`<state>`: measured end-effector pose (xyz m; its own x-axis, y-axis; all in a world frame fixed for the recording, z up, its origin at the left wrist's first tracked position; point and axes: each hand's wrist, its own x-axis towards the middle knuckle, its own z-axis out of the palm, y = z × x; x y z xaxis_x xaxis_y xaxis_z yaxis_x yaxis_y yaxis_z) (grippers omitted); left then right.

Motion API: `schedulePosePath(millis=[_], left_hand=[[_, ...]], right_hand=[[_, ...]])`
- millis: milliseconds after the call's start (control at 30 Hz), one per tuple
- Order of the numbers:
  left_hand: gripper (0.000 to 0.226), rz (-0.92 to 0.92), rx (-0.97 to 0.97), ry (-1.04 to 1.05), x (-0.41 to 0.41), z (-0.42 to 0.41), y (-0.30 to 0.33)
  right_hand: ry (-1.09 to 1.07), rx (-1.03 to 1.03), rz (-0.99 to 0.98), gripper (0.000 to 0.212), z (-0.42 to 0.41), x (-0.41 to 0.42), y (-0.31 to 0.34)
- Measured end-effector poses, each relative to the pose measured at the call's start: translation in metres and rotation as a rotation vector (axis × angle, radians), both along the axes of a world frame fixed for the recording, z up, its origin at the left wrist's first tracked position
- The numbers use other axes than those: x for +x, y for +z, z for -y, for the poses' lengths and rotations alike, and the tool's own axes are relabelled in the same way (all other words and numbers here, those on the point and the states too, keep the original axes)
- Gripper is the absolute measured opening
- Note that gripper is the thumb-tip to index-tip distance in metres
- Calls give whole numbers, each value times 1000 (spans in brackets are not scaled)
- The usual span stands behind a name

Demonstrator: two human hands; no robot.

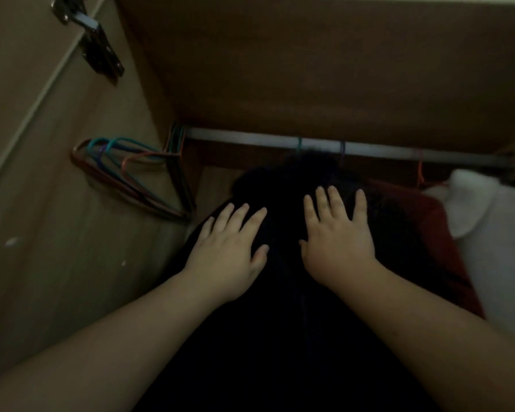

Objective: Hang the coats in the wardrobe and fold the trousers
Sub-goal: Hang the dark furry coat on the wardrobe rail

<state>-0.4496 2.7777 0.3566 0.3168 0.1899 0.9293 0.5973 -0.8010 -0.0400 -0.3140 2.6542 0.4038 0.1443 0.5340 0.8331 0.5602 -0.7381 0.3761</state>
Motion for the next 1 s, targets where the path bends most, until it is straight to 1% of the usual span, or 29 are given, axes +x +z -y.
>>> schedulePosePath(millis=[133,233,300,467,600,733,833,1000], left_hand=[[66,-47,-118,-37,-13,27,-68],[65,-64,-219,-102,-33,55,-123],[64,-72,-240,-116,-48,75,-160],[65,-195,-336,-144,-85,134,-246],[65,-323,-423,-163,-117,190,-302],[65,-427,-486,-213,-147,252,-354],[66,-499,-504,-248,-170,300,-388],[71,-623,-525,-317,-208,383,-422]], right_hand=[[107,-60,-35,68,14,5,-78],[171,-124,-120,68,41,-4,-142],[204,-155,-170,69,60,-15,-191],[263,-171,-453,74,127,-54,-332],[201,-188,-741,76,206,-95,-412],[96,-171,-865,76,285,-144,-458],[47,-182,-920,75,346,-182,-469],[6,-97,-952,72,447,-243,-484]])
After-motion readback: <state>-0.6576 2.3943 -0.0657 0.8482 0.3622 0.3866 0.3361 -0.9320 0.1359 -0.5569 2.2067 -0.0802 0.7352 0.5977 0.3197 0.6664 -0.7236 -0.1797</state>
